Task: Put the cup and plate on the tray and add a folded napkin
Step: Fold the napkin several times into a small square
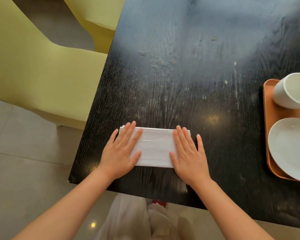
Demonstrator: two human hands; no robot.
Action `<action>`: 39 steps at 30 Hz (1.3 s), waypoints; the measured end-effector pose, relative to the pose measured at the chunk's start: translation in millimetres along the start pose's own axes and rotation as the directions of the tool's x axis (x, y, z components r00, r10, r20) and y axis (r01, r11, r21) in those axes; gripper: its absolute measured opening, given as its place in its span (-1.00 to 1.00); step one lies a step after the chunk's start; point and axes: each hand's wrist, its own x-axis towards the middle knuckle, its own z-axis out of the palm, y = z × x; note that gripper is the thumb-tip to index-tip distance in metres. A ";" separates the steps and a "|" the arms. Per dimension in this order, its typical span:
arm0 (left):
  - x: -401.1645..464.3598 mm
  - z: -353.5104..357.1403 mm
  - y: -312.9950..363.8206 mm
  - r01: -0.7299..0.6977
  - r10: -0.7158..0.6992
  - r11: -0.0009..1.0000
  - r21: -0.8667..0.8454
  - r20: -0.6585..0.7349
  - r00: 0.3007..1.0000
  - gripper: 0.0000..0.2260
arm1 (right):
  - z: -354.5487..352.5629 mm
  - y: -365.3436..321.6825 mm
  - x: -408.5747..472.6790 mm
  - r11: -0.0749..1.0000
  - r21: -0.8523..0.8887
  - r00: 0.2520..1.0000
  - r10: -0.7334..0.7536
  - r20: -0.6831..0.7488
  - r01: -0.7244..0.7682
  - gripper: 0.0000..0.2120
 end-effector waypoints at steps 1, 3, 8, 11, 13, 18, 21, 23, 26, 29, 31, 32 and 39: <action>-0.9 -0.6 -5.1 -0.021 0.021 1.000 -0.001 0.012 1.000 -0.40 | 0.5 5.0 -3.3 1.000 -0.003 1.000 0.008 0.002 -0.008 -0.40; -1.0 -2.1 -13.4 -0.061 0.061 0.998 -0.007 0.031 0.998 -0.40 | 0.9 12.8 -10.3 0.999 0.000 0.999 0.032 0.008 -0.032 -0.41; -1.9 -1.9 -27.6 -0.132 0.132 0.991 -0.016 0.045 0.990 -0.40 | -0.3 21.6 -23.9 0.997 -0.031 0.997 0.068 0.043 -0.067 -0.43; -2.1 -5.8 -29.2 -0.148 0.149 0.989 -0.020 0.044 0.988 -0.42 | -2.9 22.2 -24.7 0.996 -0.053 0.996 0.073 0.061 -0.070 -0.44; -4.9 -9.7 -20.7 -0.087 0.087 0.996 -0.013 0.021 0.996 -0.44 | -4.5 21.4 -23.8 0.997 -0.035 0.997 0.068 0.045 -0.066 -0.44; -23.2 1.6 56.8 0.062 -0.078 0.983 -0.172 -0.089 0.993 -0.37 | -7.8 6.6 -24.8 0.972 0.178 0.976 0.175 -0.127 -0.152 -0.42; -25.9 15.2 103.1 0.078 -0.093 0.978 -0.193 -0.072 0.993 -0.35 | -13.8 -3.2 -25.2 0.871 0.429 0.921 0.343 -0.181 -0.240 -0.47; -24.1 19.2 116.9 0.158 -0.165 0.972 -0.175 -0.025 0.986 -0.32 | -18.6 -3.2 -22.9 0.778 0.547 0.885 0.446 -0.136 -0.308 -0.52; -19.7 18.8 125.1 0.220 -0.222 0.961 -0.169 0.009 0.975 -0.27 | -25.5 -1.8 -15.0 0.627 0.657 0.822 0.569 -0.020 -0.418 -0.57; -15.9 16.2 130.3 0.247 -0.250 0.952 -0.183 0.006 0.968 -0.25 | -34.2 -4.2 -4.1 0.473 0.729 0.782 0.608 0.135 -0.494 -0.62; -13.9 12.4 134.7 0.280 -0.285 0.936 -0.212 0.010 0.959 -0.24 | -40.8 -6.1 0.4 0.414 0.757 0.785 0.586 0.203 -0.505 -0.79; -13.0 9.7 137.3 0.295 -0.301 0.925 -0.239 0.010 0.953 -0.25 | -45.6 -7.0 0.8 0.372 0.783 0.789 0.571 0.229 -0.497 -0.90; -21.5 -3.1 152.8 0.159 -0.357 0.630 -0.760 -0.101 0.929 -0.51 | -63.7 -1.1 -25.1 0.172 0.955 0.879 0.457 0.138 -0.240 -0.84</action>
